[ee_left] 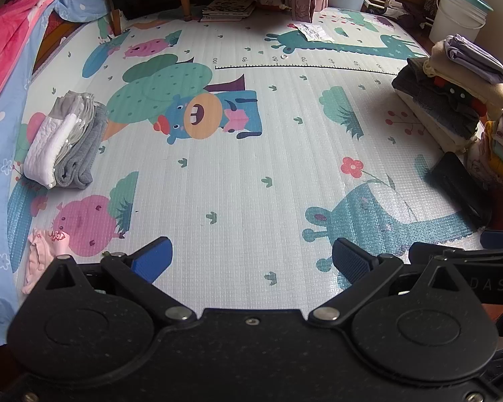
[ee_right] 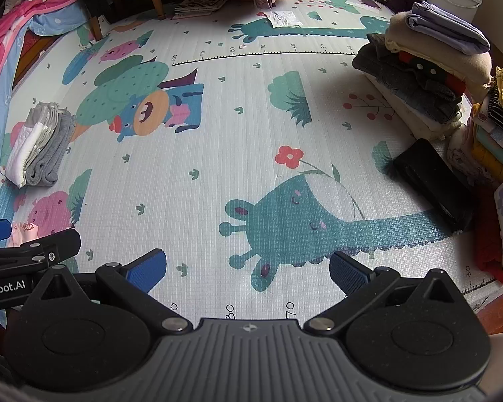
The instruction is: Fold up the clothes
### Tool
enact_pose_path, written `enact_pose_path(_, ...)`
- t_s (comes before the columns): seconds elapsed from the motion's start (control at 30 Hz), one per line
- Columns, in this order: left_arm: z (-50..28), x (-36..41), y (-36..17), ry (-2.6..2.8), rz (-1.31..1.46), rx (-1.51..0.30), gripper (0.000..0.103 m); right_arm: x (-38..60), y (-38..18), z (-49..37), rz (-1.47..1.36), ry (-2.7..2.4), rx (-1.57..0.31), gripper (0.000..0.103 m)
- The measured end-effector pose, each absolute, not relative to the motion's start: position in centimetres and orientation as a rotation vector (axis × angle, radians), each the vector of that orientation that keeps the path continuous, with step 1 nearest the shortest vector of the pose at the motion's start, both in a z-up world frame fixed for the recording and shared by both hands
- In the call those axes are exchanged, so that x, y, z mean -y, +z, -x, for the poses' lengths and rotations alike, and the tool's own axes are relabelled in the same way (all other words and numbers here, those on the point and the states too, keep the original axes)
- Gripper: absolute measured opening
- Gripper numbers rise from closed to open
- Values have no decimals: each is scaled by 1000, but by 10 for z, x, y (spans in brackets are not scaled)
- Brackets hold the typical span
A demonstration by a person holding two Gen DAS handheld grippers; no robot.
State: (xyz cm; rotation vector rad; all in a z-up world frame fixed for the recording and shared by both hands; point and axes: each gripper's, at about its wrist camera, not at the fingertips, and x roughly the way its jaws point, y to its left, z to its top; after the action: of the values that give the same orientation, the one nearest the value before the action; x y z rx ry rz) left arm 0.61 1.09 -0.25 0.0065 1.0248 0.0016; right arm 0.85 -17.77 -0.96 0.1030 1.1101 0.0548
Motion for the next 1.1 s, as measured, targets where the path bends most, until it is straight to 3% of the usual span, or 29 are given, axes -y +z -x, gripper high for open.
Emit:
enact_pose_path(0.7, -9, -1, -14, -20, -22, -1096, 103, 177, -22, -11, -52, 69, -1131, 103)
enact_pose_path(1.1, -47, 45, 29, -188, -38, -1051, 103, 237, 13, -21, -146, 34, -1078, 103)
